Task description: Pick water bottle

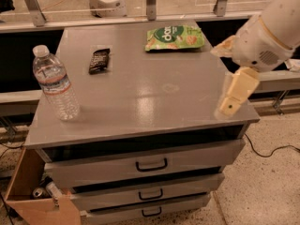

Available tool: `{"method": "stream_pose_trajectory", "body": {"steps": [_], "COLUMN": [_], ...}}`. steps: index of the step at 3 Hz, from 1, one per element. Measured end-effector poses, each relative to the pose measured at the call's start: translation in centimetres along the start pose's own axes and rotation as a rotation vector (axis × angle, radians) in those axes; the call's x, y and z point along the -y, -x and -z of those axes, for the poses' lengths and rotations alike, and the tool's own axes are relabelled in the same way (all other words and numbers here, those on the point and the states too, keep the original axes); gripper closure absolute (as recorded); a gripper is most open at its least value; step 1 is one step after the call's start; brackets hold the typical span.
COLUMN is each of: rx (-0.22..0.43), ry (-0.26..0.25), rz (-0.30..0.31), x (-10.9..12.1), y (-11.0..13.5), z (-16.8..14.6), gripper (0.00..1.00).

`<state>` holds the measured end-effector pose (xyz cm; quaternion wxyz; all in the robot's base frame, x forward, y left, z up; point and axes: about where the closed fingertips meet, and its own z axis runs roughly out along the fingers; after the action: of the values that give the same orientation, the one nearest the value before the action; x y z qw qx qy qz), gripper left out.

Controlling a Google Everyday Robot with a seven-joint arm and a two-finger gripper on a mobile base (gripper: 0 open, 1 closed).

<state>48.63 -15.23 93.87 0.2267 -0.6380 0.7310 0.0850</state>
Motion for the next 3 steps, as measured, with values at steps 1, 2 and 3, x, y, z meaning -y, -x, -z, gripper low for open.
{"method": "stream_pose_trajectory", "body": {"steps": [1,2,3], "rx": [0.188,0.378,0.378], "ry": [0.073,0.150,0.150], "rz": [0.051,0.107,0.107], "x": [0.9,0.2,0.2], "y": [4.6,10.6,10.6], "z": [-4.0,-7.2,-7.2], "gripper": [0.00,0.00,0.00]}}
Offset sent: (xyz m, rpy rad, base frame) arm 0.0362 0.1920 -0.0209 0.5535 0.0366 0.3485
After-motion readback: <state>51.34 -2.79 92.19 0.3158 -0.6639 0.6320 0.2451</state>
